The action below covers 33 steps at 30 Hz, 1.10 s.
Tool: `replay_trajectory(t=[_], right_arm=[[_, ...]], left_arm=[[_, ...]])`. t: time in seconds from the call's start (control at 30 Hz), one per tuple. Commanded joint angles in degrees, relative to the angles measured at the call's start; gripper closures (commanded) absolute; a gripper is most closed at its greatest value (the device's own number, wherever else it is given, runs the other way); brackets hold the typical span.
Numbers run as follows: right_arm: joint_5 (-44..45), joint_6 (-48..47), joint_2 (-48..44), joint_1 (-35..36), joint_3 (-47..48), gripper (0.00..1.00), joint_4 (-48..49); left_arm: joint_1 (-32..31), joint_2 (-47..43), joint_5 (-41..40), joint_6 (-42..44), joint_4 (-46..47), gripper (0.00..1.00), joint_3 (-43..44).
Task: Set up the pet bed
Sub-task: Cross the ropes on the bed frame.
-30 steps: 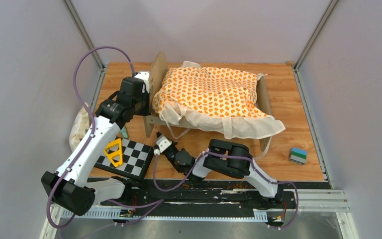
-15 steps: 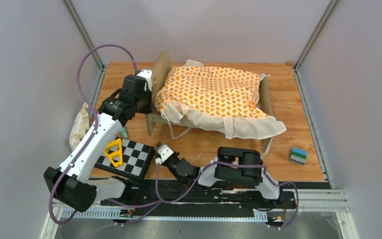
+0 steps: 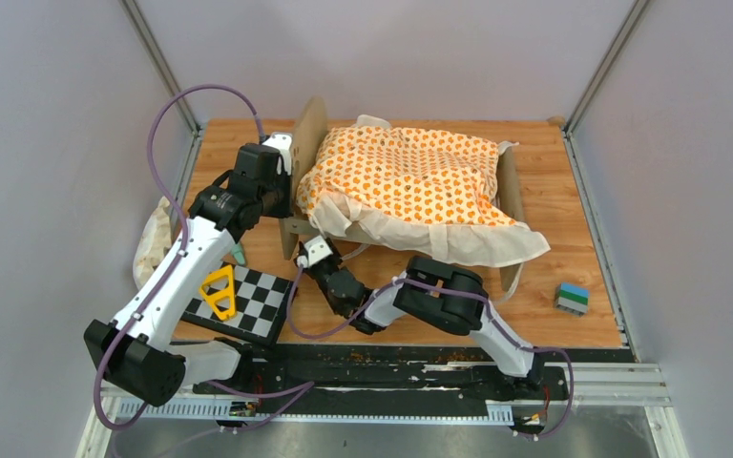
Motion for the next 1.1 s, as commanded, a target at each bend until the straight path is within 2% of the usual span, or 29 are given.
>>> replay_trajectory(t=[0.0,0.1,0.23,0.4,0.57,0.7,0.83,0.9,0.97,1.0,1.07], right_arm=[[0.08,-2.16,3.56,-0.33,4.3,0.53,5.9],[1.86,-3.3,5.01,-0.77,6.44,0.51,7.5],[2.19,-0.15,5.16,-1.48,7.92,0.51,5.61],[6.81,0.87,5.68,-1.51,9.76,0.5,5.37],[6.45,0.43,6.93,-1.61,13.2,0.51,4.35],[8.51,-1.38,8.58,-1.54,14.81,0.57,7.82],[9.91,-5.86,9.8,-1.59,16.0,0.68,11.5],[10.78,-6.83,9.64,-1.57,15.76,0.79,12.59],[11.04,-7.56,9.35,-1.46,15.08,0.96,14.05],[11.11,-7.83,9.3,-1.41,14.72,0.99,14.82],[10.93,-8.12,9.06,-1.14,13.66,1.0,15.89]], left_arm=[[-0.93,-3.72,5.92,0.05,7.69,1.0,6.19],[-0.91,-3.81,6.1,-0.1,7.22,1.0,6.49],[-0.91,-4.22,6.63,-0.38,6.89,1.0,6.61],[-0.9,-4.76,6.84,-0.63,7.0,1.0,6.36],[-0.91,-5.03,7.57,-1.15,6.89,1.0,6.19],[-0.91,-5.05,7.88,-1.52,6.03,1.0,6.57],[-0.91,-5.47,7.88,-1.29,5.16,1.0,6.71],[-0.91,-5.44,7.88,-1.04,4.74,1.0,6.85],[-0.91,-5.4,7.88,-1.0,4.52,1.0,6.95],[-0.91,-5.33,7.8,-1.01,4.54,1.0,7.06],[-0.92,-5.29,7.77,-1.05,4.55,1.0,7.39]])
